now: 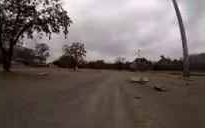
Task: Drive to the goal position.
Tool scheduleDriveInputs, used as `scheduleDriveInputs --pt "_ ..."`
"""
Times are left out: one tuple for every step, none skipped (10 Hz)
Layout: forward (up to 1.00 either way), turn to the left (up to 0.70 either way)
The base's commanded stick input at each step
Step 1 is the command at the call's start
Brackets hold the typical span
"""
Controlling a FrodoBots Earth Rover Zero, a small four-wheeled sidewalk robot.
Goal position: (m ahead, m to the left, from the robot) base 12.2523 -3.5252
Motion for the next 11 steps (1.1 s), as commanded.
scheduleDriveInputs --pt "0.70 -0.01" --pt "0.70 -0.01" --pt "0.70 -0.01" --pt "0.70 -0.01" --pt "0.70 -0.01" --pt "0.70 -0.21" --pt "0.70 -0.09" --pt "0.70 -0.04" --pt "0.70 -0.01" --pt "0.70 -0.01" --pt "0.70 -0.01"
